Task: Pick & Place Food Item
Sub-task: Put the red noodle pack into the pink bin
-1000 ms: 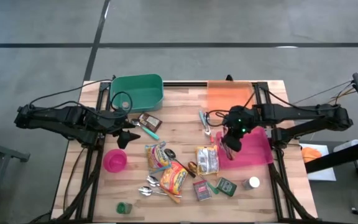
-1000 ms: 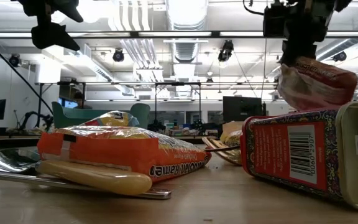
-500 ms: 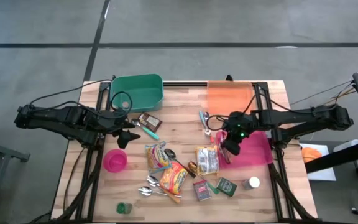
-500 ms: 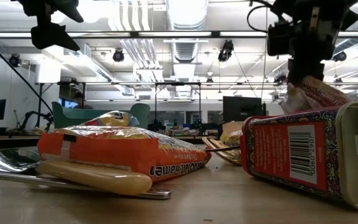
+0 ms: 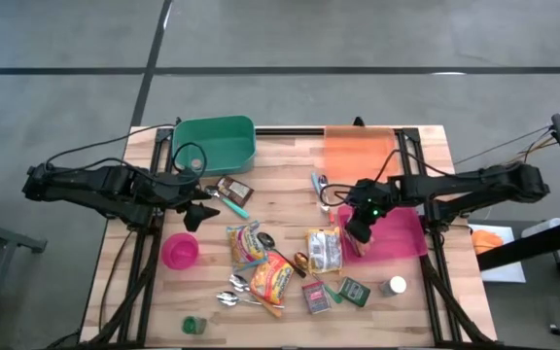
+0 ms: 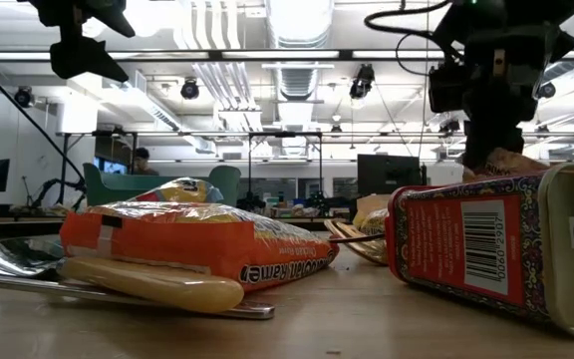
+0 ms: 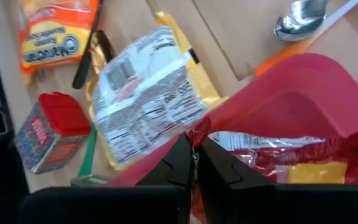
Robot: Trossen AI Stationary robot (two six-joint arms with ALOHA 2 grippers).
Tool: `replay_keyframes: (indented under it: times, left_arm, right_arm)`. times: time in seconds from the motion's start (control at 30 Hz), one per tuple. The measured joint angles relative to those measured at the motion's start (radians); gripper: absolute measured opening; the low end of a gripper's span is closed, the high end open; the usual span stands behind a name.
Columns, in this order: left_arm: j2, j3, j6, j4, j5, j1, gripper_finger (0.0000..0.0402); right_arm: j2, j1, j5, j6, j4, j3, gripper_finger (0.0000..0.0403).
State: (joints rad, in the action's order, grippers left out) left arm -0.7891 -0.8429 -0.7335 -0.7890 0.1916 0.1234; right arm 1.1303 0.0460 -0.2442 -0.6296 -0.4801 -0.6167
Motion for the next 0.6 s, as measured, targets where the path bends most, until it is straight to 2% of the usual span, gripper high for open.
replay_keyframes:
  times: [0.37, 0.6]
  left_arm:
    - [0.000, 0.000, 0.000, 0.000, 0.000, 0.000, 0.0337]
    - [0.000, 0.000, 0.000, -0.001, 0.000, 0.000, 0.0337]
  right_arm:
    - [0.084, 0.000, 0.059, -0.009, 0.005, 0.000, 0.0011]
    - [0.097, 0.000, 0.190, -0.075, 0.025, 0.000, 0.0011]
